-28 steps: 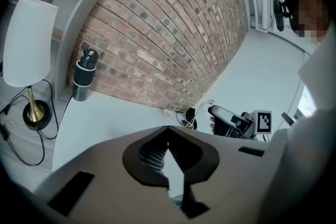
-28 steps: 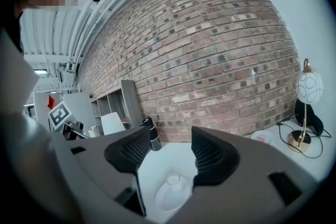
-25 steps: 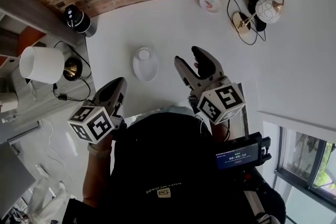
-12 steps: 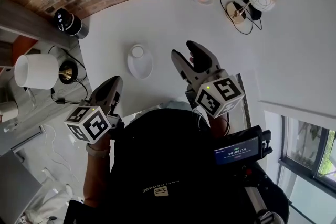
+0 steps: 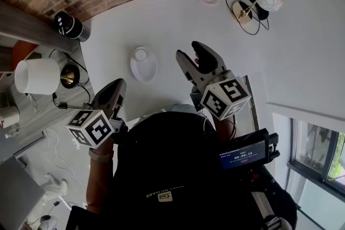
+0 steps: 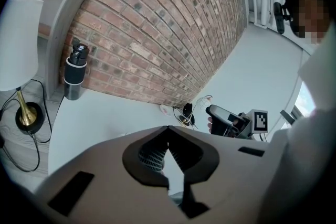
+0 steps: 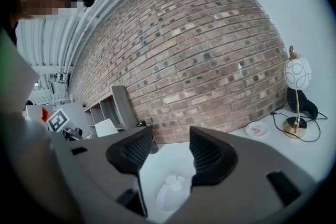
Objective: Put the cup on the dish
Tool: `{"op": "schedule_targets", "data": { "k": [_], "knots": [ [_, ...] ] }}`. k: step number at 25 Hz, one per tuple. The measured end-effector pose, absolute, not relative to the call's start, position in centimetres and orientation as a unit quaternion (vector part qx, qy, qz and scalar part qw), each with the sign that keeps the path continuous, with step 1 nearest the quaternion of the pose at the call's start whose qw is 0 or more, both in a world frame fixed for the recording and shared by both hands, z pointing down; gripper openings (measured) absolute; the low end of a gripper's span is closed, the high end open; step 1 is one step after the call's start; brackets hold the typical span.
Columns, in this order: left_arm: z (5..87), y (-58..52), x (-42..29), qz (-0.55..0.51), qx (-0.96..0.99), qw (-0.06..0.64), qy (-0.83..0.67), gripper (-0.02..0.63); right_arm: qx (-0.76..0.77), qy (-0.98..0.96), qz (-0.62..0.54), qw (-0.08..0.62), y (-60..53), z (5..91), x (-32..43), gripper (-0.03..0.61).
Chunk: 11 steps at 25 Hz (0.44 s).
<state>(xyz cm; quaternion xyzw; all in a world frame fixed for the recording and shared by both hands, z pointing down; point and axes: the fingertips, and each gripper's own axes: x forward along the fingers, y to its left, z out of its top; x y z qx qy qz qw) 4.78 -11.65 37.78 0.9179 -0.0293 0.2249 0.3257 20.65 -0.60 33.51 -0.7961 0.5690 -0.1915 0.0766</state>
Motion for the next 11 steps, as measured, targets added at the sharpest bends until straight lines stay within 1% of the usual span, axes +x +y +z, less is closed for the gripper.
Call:
{"op": "schedule_targets", "data": {
  "k": [11],
  "knots": [
    [37.73, -11.95, 5.52, 0.228, 0.918, 0.324, -0.022, 0.006, -0.8, 0.562, -0.192, 0.079, -0.7, 33.7, 21.24, 0.225]
  ]
}}
